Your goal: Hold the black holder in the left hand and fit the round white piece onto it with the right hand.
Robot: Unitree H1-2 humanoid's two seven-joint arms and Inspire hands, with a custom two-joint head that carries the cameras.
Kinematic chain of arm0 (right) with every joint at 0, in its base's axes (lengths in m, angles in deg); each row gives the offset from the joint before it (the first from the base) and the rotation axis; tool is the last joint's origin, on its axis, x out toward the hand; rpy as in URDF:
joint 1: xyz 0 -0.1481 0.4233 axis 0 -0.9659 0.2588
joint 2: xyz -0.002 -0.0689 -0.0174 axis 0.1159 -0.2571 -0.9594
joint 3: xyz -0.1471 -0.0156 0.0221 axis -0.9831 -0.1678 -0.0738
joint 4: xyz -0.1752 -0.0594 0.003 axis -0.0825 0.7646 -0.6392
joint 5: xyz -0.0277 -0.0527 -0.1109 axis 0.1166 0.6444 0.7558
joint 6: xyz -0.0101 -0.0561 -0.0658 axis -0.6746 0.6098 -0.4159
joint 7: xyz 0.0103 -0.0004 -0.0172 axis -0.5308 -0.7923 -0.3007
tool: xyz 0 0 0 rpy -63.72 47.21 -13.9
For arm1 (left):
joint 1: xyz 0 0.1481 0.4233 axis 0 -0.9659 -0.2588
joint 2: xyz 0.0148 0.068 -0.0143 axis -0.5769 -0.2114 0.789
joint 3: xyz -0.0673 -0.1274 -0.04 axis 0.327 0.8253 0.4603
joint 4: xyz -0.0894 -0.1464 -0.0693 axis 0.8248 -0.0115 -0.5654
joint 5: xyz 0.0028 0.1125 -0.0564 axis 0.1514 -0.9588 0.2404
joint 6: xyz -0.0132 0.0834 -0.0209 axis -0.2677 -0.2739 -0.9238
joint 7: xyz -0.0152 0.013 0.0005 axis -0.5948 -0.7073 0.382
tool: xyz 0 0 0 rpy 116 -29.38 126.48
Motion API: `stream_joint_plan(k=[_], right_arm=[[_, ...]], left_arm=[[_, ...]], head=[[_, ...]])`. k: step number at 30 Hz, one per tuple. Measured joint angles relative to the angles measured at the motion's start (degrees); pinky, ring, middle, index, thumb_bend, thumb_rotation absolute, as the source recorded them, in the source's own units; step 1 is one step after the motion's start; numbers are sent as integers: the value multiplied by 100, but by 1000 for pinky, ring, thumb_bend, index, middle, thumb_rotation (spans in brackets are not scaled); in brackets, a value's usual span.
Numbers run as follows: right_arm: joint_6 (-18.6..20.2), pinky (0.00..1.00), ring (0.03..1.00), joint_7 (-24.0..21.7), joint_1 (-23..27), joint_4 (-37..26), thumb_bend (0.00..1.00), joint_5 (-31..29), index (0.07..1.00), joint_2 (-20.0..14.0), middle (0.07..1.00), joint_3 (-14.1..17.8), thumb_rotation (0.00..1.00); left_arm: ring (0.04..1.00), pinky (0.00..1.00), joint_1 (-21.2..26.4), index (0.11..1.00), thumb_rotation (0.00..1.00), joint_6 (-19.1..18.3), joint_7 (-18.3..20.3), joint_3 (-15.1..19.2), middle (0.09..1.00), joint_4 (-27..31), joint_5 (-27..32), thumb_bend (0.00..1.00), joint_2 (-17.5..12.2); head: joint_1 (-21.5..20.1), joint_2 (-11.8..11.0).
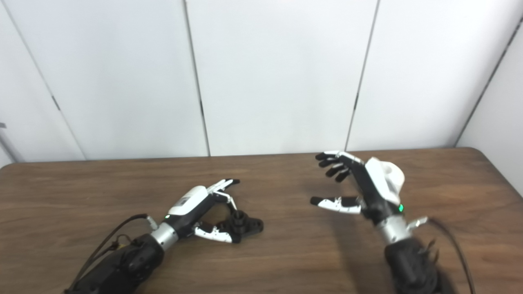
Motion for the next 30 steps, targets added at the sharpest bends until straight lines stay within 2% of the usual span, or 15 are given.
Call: stream_joint_plan(k=[1,3,6,8,11,14,19,23,30], right_arm=[[150,529,642,-153,96,-89,611,74,654,-137,696,-3,152],[488,575,698,-415,337,-243,639,346,652,-377,715,-62,177],[1161,667,801,-876,666,-465,713,957,712,-643,796,-234,249],[1622,712,856,-1289,883,-533,787,1412,753,-762,861,-418,253],[2052,757,907,-1761,1123,-547,867,1825,799,-911,916,-559,283],[2364,762,930,-2230,1357,-545,915,2211,829,-1181,944,-718,299],[2732,923,996,-3072,1816,-369,983,2756,891,-1581,996,-1000,336],[2751,904,993,-3406,2040,-64,1000,2942,903,-1687,1000,-1171,340],[2751,849,972,-3472,2063,489,1000,2951,920,-1700,984,-1179,325]], left_arm=[[1000,978,-9,488,79,0,-10,-4,977,5,20,520,-21],[1000,985,-31,488,79,0,-11,-23,980,30,91,521,-85],[1000,983,-26,488,77,0,-12,-127,974,39,211,521,-147],[1000,976,-3,488,76,0,-71,-247,972,39,273,521,-190],[1000,968,34,488,76,0,-205,-417,972,33,323,522,-233],[1000,975,66,487,75,0,-318,-583,973,21,418,522,-291],[1000,974,127,488,79,1,-434,-826,978,-38,589,521,-371],[1000,966,187,488,81,2,-559,-982,975,-95,617,520,-380],[1000,958,209,488,79,2,-630,-1119,970,-102,720,521,-423]], head=[[-132,-35],[-528,-141],[-845,-325],[-994,-422],[-1170,-527],[-1469,-686],[-1636,-765],[-1680,-817],[-1654,-827]])
